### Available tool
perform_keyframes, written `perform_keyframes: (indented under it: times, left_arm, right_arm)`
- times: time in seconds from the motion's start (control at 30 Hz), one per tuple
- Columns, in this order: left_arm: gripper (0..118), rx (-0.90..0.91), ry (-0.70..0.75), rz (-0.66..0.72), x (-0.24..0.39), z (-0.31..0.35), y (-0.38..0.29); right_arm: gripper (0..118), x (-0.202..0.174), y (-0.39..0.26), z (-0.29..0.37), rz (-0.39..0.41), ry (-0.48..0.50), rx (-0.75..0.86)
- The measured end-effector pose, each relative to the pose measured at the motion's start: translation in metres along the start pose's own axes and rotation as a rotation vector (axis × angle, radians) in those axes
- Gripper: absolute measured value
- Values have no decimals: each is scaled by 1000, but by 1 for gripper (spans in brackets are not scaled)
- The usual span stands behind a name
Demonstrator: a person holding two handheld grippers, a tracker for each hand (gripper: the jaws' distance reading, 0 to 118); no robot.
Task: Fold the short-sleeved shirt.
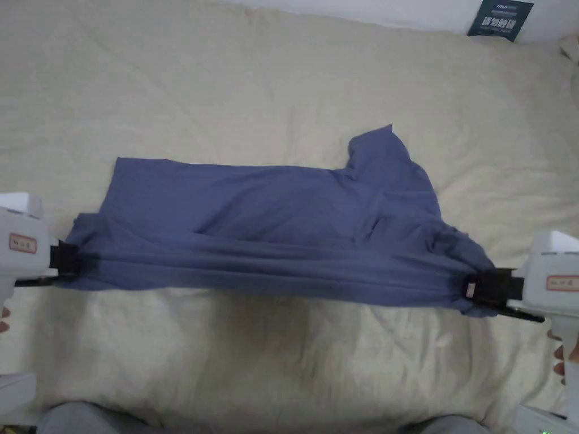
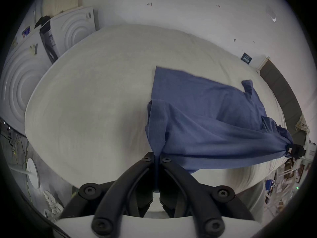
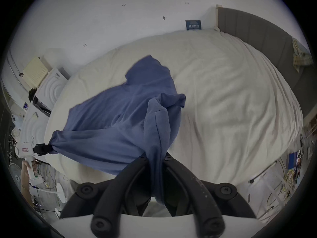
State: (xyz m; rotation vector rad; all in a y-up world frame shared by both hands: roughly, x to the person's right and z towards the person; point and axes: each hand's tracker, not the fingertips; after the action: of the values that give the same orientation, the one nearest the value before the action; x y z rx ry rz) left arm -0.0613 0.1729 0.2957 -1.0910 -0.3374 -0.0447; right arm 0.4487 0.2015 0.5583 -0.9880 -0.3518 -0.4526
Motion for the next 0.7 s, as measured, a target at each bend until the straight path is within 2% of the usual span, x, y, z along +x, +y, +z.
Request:
perform_keyframes:
  times: [0.07, 0.1, 0.13, 0.17, 0.2, 0.23, 0.27, 0.3, 0.37, 0.43, 0.53, 0.7]
  left_arm:
    - [12, -34, 22, 6, -2, -11, -22]
    - [21, -48, 42, 11, -2, -16, -30]
    - [35, -53, 62, 14, -1, -18, -37]
    - [60, -54, 80, 19, -2, -20, -40]
    - [95, -47, 84, 28, -4, -18, -42]
    - [115, -39, 71, 38, -6, -15, -42]
    - [118, -21, 51, 51, -7, -10, -41]
    - [116, 21, 34, 68, -8, -2, -38]
    - [115, 139, 36, 54, -1, 20, -28]
    - [115, 257, 83, 7, 13, 44, -18]
    - [115, 534, 114, -40, 43, 83, -11]
    - [118, 934, 203, -226, 98, 122, -20]
  right_arm:
    - [13, 4, -25, -14, -44, -8, -55]
    - [19, 7, -35, -21, -84, -3, -76]
    - [27, 10, -42, -27, -116, -15, -89]
    - [40, 11, -45, -28, -128, -36, -83]
    - [62, 12, -46, -26, -118, -53, -65]
    - [74, 13, -44, -22, -88, -78, -45]
    - [81, 12, -41, -16, -51, -91, -24]
    - [90, 9, -36, -6, 19, -118, 8]
    - [98, -2, -27, 16, 144, -175, 124]
    - [102, -18, -18, 44, 248, -217, 290]
    - [116, -45, -11, 83, 284, -227, 560]
    - [118, -85, -9, 121, 324, -129, 836]
